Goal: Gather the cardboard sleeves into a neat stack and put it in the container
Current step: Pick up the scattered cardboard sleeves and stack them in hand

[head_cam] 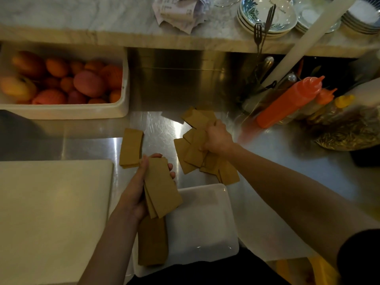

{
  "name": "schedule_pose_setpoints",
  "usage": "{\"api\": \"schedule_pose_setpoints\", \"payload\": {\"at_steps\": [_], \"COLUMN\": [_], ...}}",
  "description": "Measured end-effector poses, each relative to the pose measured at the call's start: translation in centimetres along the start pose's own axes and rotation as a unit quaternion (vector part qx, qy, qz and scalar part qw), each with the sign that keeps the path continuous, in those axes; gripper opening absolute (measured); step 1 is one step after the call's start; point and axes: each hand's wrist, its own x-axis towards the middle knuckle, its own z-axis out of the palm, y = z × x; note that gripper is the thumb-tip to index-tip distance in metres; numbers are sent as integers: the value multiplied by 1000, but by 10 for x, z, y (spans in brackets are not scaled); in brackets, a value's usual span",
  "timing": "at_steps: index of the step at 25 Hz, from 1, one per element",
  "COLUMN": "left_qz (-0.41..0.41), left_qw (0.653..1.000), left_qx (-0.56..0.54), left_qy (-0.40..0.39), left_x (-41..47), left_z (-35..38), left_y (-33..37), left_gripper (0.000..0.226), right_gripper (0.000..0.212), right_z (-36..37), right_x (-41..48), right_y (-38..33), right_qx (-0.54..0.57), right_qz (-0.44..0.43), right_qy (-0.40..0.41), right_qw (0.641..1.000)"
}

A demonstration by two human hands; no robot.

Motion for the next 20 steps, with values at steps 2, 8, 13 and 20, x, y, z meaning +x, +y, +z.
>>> {"api": "schedule_pose_setpoints", "payload": {"at_steps": [2, 8, 13, 20], "left_qz": [-1, 1, -3, -2], "left_qw": [1000, 1000, 1000, 1000], "left_qx": [-3, 11, 10, 14], "left_qy": [-1, 0, 8, 8], "left_x": [0, 0, 0, 1], "left_z": [0, 3, 0, -3], "left_y": [0, -4, -6, -4], "left_gripper": [65, 48, 61, 65], "right_gripper": [86, 80, 80, 77], "right_z": [-1, -29, -28, -2], "right_x": [-3, -10, -18, -14], "right_y": [1, 40, 48, 36], "right_qx": [73, 389, 240, 67], "right_qz": [-6, 68, 67, 26], "right_qy": [-15, -108, -136, -61], "right_qw": [997, 912, 959, 996]}}
